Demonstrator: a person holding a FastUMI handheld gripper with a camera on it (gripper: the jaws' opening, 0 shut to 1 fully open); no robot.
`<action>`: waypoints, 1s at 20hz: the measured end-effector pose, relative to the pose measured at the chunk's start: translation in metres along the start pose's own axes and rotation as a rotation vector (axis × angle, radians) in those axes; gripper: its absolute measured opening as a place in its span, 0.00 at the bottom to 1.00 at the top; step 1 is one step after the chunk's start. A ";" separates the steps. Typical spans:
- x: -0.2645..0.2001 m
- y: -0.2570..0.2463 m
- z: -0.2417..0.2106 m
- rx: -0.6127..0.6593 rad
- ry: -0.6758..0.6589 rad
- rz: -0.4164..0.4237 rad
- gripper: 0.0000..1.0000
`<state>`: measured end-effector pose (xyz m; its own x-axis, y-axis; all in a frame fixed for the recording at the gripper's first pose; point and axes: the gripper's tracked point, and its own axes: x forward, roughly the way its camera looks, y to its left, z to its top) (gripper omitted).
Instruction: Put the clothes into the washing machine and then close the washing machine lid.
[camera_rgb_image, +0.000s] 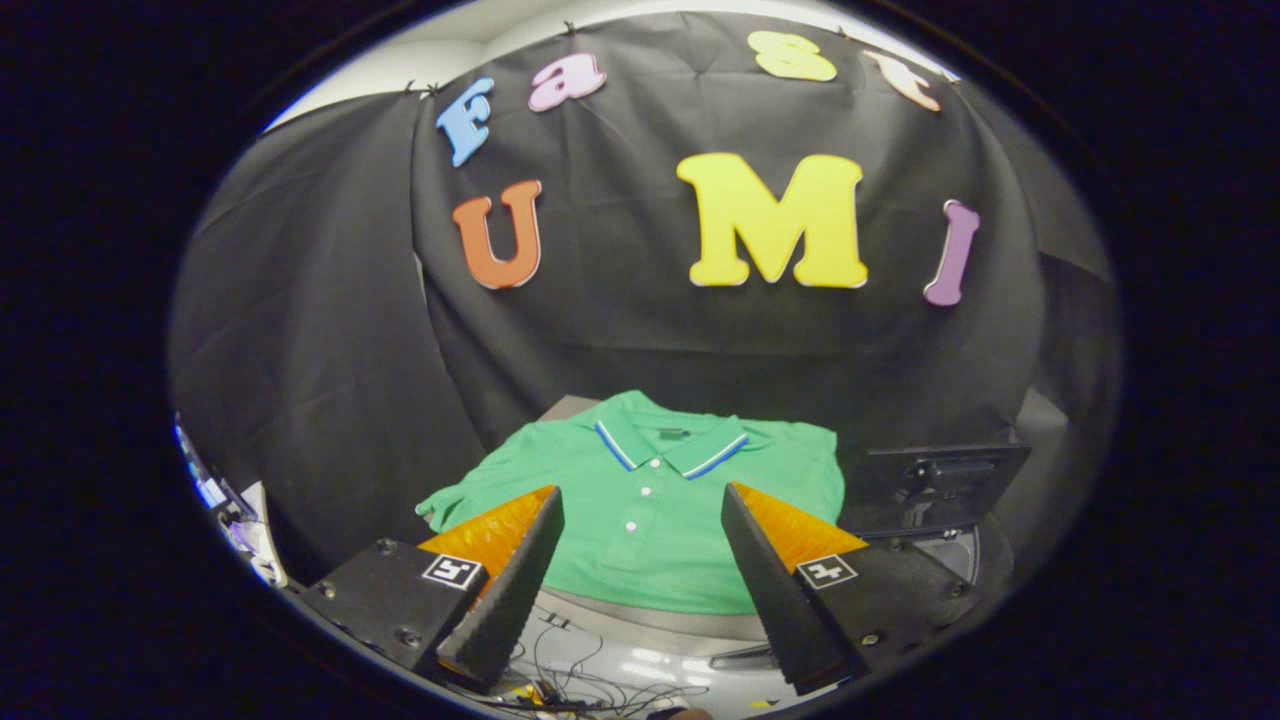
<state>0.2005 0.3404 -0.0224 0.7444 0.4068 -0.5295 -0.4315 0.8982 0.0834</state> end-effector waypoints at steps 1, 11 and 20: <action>0.013 0.000 0.001 0.002 0.040 0.008 0.99; 0.105 -0.009 -0.019 0.027 0.433 -0.030 0.99; 0.131 -0.013 -0.036 0.078 0.684 -0.123 0.99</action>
<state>0.2851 0.3764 -0.1232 0.2868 0.1288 -0.9493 -0.3079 0.9507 0.0359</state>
